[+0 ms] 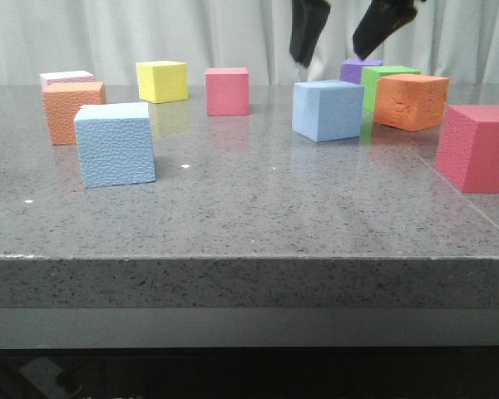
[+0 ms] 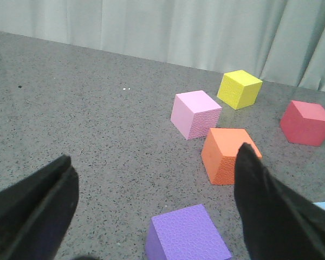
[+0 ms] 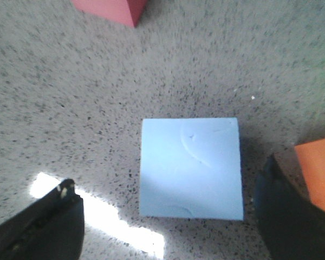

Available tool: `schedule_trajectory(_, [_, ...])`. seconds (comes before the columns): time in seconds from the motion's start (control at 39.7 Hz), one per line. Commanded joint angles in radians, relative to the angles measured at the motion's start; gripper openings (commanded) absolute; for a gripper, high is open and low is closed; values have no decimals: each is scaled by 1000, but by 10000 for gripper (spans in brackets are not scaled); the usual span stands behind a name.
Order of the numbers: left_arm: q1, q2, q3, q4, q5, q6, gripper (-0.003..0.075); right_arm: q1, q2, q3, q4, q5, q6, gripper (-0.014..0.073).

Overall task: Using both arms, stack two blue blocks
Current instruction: 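Lower the right gripper onto the far light blue cube and close it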

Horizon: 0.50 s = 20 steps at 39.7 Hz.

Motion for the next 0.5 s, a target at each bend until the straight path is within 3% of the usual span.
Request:
schedule_trajectory(0.0, [2,-2,-37,-2,-82,-4,565,0,-20,-52,3,-17,-10,632])
schedule_trajectory(0.48, [2,-2,-37,-2,-82,-4,564,0,19,-67,3,-4,-10,605])
